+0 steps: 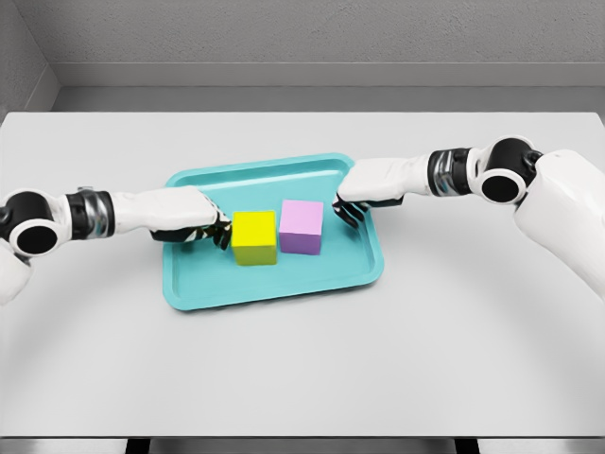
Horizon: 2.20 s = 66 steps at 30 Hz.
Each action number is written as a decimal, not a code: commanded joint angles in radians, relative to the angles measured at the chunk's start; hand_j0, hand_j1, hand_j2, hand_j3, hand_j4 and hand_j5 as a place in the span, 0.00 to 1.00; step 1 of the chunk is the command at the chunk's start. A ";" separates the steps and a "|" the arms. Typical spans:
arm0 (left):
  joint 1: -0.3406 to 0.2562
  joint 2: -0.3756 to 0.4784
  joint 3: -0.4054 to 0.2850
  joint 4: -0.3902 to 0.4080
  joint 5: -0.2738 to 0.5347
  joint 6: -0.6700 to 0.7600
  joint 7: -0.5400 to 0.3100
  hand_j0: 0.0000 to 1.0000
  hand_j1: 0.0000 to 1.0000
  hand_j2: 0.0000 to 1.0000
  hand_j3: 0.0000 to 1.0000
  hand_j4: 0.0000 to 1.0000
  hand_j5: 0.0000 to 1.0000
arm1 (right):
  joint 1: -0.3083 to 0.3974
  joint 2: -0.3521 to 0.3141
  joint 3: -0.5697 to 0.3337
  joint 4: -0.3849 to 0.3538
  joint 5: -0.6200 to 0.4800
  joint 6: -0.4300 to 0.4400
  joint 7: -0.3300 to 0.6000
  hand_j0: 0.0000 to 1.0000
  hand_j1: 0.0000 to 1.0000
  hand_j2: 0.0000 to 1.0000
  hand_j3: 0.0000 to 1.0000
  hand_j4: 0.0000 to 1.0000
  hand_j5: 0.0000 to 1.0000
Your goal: Push two cubes
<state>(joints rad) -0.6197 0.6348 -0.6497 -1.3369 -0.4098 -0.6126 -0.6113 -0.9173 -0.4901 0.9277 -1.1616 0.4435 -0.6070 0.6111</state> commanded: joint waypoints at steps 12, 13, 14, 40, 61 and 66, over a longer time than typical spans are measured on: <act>0.041 0.149 0.058 -0.109 0.121 0.002 0.000 0.42 0.42 0.42 0.42 0.42 0.42 | -0.035 -0.013 -0.032 0.003 -0.006 -0.004 0.000 0.20 0.20 0.20 0.20 0.20 0.20; 0.097 0.195 0.058 -0.209 0.123 0.002 0.000 0.42 0.42 0.42 0.42 0.42 0.42 | -0.040 -0.015 -0.032 0.003 -0.006 -0.004 0.000 0.20 0.20 0.20 0.20 0.20 0.20; 0.129 0.197 0.053 -0.248 0.123 0.002 0.000 0.42 0.42 0.42 0.42 0.42 0.42 | -0.040 -0.015 -0.032 0.003 -0.008 -0.004 0.000 0.20 0.20 0.20 0.20 0.20 0.20; 0.061 0.017 -0.002 -0.059 0.083 0.002 0.000 0.41 0.41 0.41 0.41 0.41 0.41 | 0.083 -0.245 -0.342 0.033 -0.250 -0.004 0.000 1.00 1.00 1.00 1.00 1.00 1.00; 0.048 -0.015 -0.001 0.001 0.088 0.002 0.000 0.42 0.42 0.42 0.42 0.42 0.42 | 0.117 -0.237 -0.333 0.036 -0.264 -0.004 0.000 1.00 1.00 1.00 1.00 1.00 1.00; 0.049 -0.018 -0.002 0.004 0.097 0.002 0.000 0.42 0.42 0.42 0.42 0.42 0.42 | 0.121 -0.239 -0.333 0.031 -0.264 -0.004 0.000 1.00 1.00 1.00 1.00 1.00 1.00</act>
<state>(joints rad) -0.5722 0.6178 -0.6520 -1.3352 -0.3219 -0.6133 -0.6112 -0.7961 -0.7280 0.5959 -1.1284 0.1859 -0.6137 0.6113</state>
